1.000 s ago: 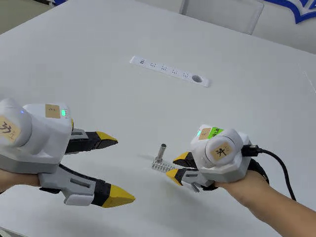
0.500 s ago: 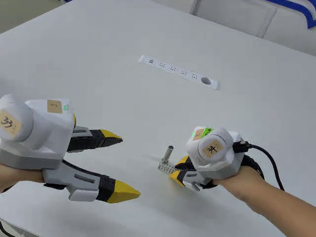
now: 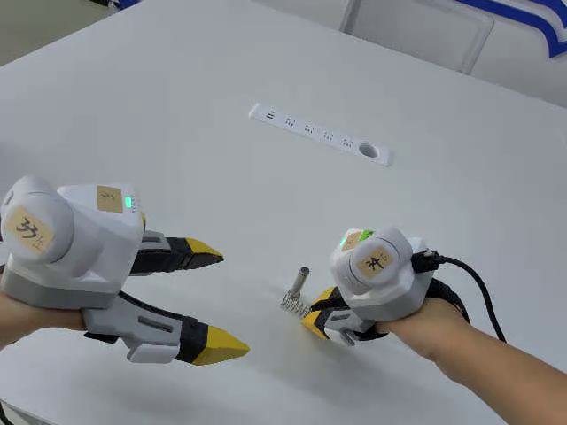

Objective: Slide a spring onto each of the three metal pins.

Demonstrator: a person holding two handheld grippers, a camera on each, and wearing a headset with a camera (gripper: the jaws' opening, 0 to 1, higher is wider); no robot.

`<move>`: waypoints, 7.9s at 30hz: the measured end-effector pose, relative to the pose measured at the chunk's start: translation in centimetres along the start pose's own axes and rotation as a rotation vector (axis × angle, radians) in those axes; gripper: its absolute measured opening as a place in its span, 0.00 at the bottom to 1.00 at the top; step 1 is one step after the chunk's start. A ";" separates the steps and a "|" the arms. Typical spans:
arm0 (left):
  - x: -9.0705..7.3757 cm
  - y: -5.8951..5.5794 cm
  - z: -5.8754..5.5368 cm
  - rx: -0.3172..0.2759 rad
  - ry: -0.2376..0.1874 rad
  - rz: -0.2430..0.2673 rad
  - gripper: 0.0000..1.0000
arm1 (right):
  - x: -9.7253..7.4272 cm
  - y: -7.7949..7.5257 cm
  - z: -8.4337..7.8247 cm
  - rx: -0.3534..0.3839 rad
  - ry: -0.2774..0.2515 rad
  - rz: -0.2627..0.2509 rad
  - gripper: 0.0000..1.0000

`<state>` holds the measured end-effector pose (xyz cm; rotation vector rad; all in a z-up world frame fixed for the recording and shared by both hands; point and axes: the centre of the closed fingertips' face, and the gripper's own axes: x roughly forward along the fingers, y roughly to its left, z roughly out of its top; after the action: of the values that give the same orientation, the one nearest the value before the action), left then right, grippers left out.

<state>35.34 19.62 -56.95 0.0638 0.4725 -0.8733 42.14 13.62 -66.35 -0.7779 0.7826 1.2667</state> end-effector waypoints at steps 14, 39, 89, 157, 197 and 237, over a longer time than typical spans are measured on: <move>1.0 -1.3 0.5 0.053 0.031 -0.036 0.61 | -5.3 2.7 4.0 -0.150 -0.111 0.021 0.11; 1.8 -5.0 2.2 0.195 0.025 -0.151 0.16 | -9.6 8.5 6.8 -0.391 -0.156 0.088 0.11; 1.8 -5.8 2.6 0.239 0.035 -0.199 0.10 | -12.5 9.3 9.4 -0.145 -0.383 0.247 0.11; -1.0 -0.1 -0.9 0.035 0.071 0.032 0.82 | -4.8 -3.2 6.9 0.142 -0.226 -0.042 0.11; -1.9 1.1 0.8 0.083 0.082 0.063 0.78 | -3.8 -3.1 5.8 0.141 -0.205 -0.072 0.20; 1.4 -0.6 3.9 0.124 0.088 0.038 0.80 | -21.6 -1.3 -8.3 0.218 -0.347 -0.188 0.55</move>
<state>37.09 17.22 -54.01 0.2252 0.4977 -0.8642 39.98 -4.65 -52.26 -0.4283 0.5398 1.0877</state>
